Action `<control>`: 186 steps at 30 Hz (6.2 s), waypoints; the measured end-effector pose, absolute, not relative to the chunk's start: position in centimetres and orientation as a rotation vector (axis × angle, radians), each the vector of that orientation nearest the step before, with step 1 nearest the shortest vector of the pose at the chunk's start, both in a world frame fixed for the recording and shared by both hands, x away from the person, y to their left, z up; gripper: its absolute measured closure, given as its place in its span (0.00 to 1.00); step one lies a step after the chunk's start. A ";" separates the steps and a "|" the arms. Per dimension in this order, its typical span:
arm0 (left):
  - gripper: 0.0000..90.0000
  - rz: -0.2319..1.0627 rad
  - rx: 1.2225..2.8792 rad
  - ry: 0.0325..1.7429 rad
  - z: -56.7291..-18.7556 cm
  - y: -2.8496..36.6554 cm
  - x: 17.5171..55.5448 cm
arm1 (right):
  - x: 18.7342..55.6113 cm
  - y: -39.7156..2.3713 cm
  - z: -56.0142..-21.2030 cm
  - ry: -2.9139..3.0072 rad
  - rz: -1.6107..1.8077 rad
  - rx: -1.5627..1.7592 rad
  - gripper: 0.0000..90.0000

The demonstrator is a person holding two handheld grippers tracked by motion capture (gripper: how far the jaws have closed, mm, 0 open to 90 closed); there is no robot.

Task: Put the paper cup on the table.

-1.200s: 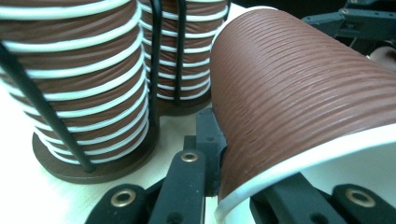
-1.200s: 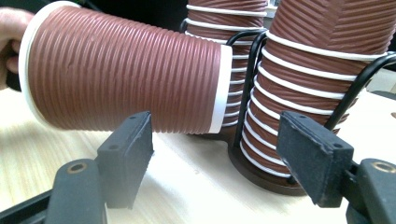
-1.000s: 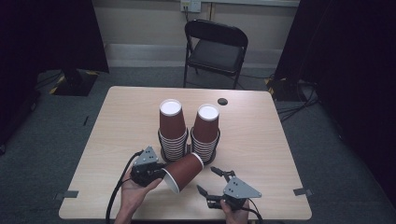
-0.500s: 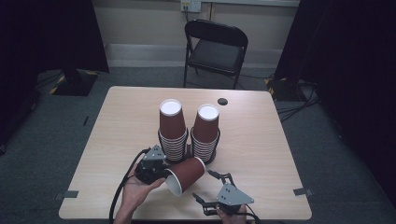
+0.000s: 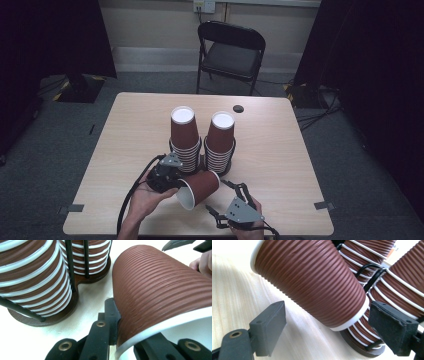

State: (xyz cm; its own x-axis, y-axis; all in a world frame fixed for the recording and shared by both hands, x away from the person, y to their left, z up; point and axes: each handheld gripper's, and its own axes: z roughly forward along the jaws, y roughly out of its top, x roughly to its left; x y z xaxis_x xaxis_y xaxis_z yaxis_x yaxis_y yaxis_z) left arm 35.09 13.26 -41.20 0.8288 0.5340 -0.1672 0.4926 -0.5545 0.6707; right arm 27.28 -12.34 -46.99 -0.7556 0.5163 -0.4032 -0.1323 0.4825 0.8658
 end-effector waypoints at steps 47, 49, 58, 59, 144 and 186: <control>0.95 -0.083 2.362 0.714 -42.4 11.2 36.0 | 27.2 -5.3 -46.0 2.162 0.877 -0.141 0.09; 0.95 -0.085 2.368 0.711 -42.4 11.2 36.1 | 27.3 -5.1 -45.9 2.166 0.866 -0.151 0.09; 0.94 -0.074 2.304 0.717 -42.4 11.3 35.8 | 27.3 -4.7 -45.8 2.153 0.875 -0.161 0.09; 0.93 -0.074 2.304 0.717 -42.4 11.3 35.8 | 27.3 -4.7 -45.8 2.149 0.875 -0.157 0.09; 0.17 0.407 1.638 0.862 -48.7 17.3 31.0 | 30.2 -15.5 -45.3 1.976 1.438 0.661 0.15; 0.18 0.657 1.589 0.879 -49.7 16.6 29.2 | 41.1 -21.9 -44.2 1.696 1.453 1.059 0.11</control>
